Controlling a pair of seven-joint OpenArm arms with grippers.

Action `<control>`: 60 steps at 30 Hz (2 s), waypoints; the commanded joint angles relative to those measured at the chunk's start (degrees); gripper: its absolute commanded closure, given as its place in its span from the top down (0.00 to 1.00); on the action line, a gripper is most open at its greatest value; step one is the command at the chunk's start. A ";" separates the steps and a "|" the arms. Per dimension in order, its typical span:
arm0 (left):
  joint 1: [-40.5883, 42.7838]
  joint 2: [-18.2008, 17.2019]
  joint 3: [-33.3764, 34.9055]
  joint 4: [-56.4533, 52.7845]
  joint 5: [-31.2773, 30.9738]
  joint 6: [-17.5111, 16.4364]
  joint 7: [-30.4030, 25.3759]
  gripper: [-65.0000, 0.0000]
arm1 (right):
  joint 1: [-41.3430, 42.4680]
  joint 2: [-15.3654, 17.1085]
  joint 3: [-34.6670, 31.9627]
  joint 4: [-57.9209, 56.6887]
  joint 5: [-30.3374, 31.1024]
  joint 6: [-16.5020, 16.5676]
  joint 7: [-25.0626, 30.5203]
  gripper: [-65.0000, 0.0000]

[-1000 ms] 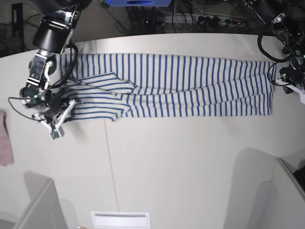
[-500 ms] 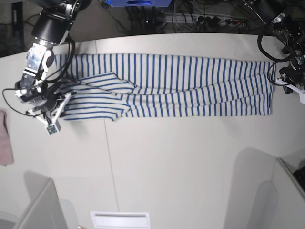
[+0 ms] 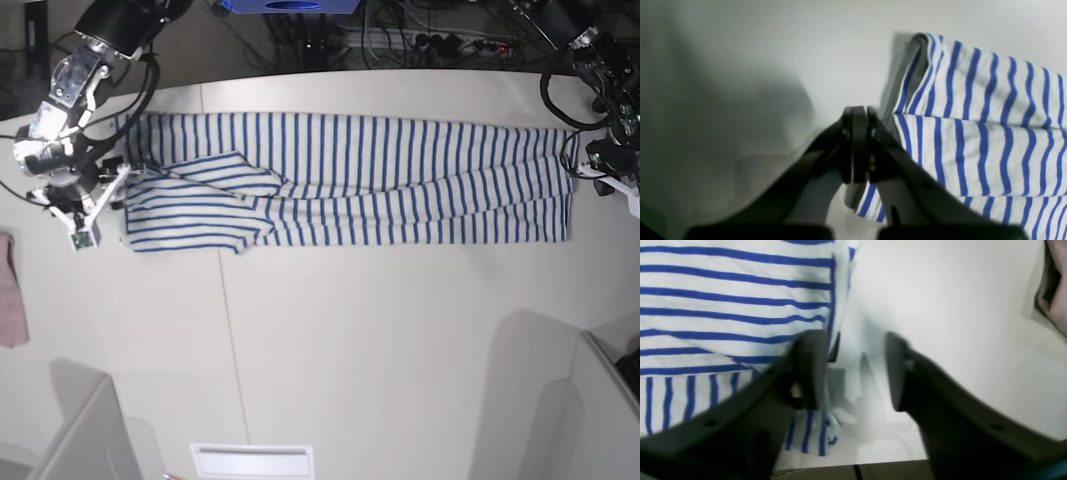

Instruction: Fold the T-shirt properly

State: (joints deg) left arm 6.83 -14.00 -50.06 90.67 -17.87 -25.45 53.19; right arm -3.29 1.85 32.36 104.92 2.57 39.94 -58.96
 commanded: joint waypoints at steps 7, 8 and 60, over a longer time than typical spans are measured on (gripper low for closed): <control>-0.37 -1.08 -0.27 0.80 -0.29 0.18 -1.01 0.00 | -0.27 -1.54 -0.05 0.35 0.64 0.06 0.28 0.19; -0.37 -1.08 -0.35 0.80 -0.29 0.18 -1.01 0.00 | -0.27 -2.07 -0.05 0.35 0.64 0.06 0.28 0.19; 0.69 -1.25 -0.18 1.15 -0.20 0.18 -1.19 0.00 | -5.90 -4.97 2.32 4.48 12.68 0.06 -5.70 0.00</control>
State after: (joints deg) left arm 7.81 -14.00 -50.15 90.67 -17.87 -25.45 53.17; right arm -9.85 -3.51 34.54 108.62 14.63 39.94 -65.28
